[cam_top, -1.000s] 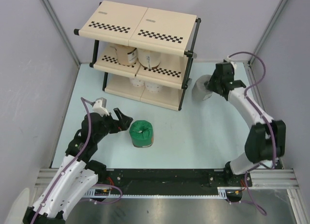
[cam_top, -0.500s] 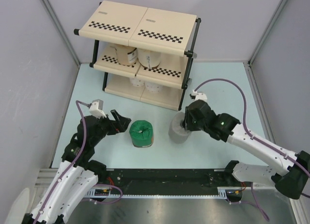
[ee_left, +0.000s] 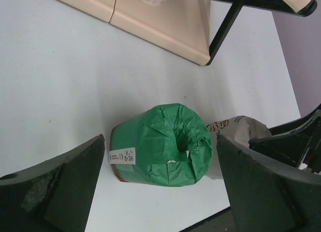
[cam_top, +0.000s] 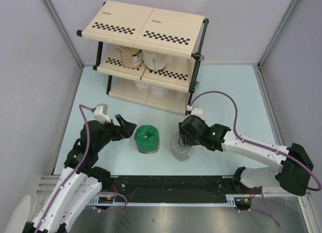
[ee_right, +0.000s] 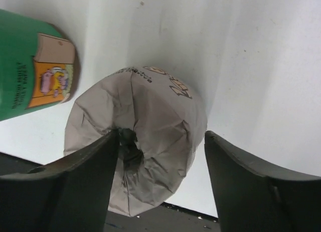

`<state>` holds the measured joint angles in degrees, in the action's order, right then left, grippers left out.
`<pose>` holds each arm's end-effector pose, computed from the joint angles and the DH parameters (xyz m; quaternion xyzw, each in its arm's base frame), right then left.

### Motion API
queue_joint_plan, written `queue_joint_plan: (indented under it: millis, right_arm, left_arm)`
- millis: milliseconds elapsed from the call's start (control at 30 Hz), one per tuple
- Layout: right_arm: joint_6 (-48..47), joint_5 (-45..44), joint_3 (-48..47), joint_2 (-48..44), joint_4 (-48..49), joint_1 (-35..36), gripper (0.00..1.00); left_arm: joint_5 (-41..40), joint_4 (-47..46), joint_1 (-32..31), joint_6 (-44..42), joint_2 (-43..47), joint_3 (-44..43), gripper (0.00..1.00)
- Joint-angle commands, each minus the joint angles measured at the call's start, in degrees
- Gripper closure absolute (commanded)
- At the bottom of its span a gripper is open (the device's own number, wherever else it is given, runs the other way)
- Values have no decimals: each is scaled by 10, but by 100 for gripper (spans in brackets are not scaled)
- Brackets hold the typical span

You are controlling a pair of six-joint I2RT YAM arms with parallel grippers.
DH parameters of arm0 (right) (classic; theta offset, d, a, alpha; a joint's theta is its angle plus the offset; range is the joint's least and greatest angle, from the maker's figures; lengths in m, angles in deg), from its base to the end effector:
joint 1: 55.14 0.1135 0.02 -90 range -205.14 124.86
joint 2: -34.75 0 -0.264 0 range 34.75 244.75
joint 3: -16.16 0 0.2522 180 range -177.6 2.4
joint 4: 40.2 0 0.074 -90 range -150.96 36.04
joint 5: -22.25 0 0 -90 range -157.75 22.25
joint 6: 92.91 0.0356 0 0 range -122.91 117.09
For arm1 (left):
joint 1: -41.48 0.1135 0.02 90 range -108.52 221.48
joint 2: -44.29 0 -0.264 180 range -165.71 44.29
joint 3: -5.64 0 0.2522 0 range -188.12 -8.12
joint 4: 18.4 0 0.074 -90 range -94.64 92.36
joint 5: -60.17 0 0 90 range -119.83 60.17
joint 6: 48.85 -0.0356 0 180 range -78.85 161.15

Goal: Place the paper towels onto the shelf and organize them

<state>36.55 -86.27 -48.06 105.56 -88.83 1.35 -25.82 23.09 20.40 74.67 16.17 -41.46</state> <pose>0.1448 0.1982 0.2454 -0.0919 0.9386 0.1163 0.3115 0.1174 -0.0479 0.2780 -0.0707 0.8282 -0.2805 0.4800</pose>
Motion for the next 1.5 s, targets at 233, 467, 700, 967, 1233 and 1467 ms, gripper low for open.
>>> queue_joint_plan:
  millis: [233,467,700,967,1233,1467]
  right_arm:
    - [16,-64,-8,-225,17,-29,23]
    - [14,-93,-6,-265,-38,-50,21]
    - [18,-96,8,-269,-41,-52,21]
    - [18,-99,22,-264,-40,-58,20]
    - [20,-86,40,-265,-23,-69,20]
    - [21,-76,51,-263,-19,-77,20]
  left_arm:
    - [50,-19,0,42,-40,61,5]
    - [34,-65,1,70,-53,100,5]
    - [57,-97,0,67,-84,99,5]
    - [47,-79,0,36,-108,73,7]
    - [41,-86,-13,35,-126,69,9]
    - [17,-93,-55,31,-153,50,11]
